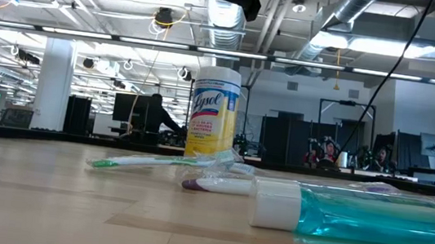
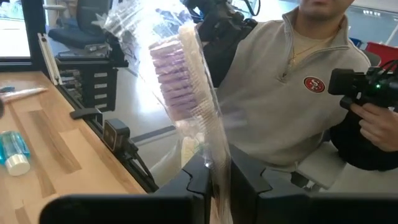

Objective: Pick & Place toothbrushing station
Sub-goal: Put the top purple toothbrush into the transparent organizer

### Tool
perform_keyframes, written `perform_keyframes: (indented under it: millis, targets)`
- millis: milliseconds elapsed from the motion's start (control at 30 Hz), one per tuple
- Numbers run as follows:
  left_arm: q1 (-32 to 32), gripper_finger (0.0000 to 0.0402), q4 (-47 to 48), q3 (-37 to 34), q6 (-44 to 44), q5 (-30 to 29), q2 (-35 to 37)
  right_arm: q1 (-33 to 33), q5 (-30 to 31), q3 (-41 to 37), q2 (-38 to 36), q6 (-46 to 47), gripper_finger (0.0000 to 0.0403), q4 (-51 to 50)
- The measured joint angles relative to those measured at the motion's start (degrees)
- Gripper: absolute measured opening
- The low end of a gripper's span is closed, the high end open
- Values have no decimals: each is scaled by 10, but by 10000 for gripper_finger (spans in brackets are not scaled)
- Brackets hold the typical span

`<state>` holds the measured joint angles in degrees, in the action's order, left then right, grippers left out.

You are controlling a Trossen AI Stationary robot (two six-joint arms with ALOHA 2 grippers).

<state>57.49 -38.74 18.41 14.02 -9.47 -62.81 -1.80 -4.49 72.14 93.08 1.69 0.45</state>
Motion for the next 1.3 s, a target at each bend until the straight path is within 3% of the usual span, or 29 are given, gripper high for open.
perform_keyframes:
  millis: [300, 1033, 1300]
  targets:
    - [0, 45, -3, 0, 0, 0, -14, 0, 0, 0, 0, 0, 118, 0]
    - [0, 46, -9, 0, -2, 0, -14, 0, 0, 0, 0, -2, 118, 0]
    - [0, 92, -10, 0, -2, -16, -14, 0, 0, 0, 0, -2, 118, 0]
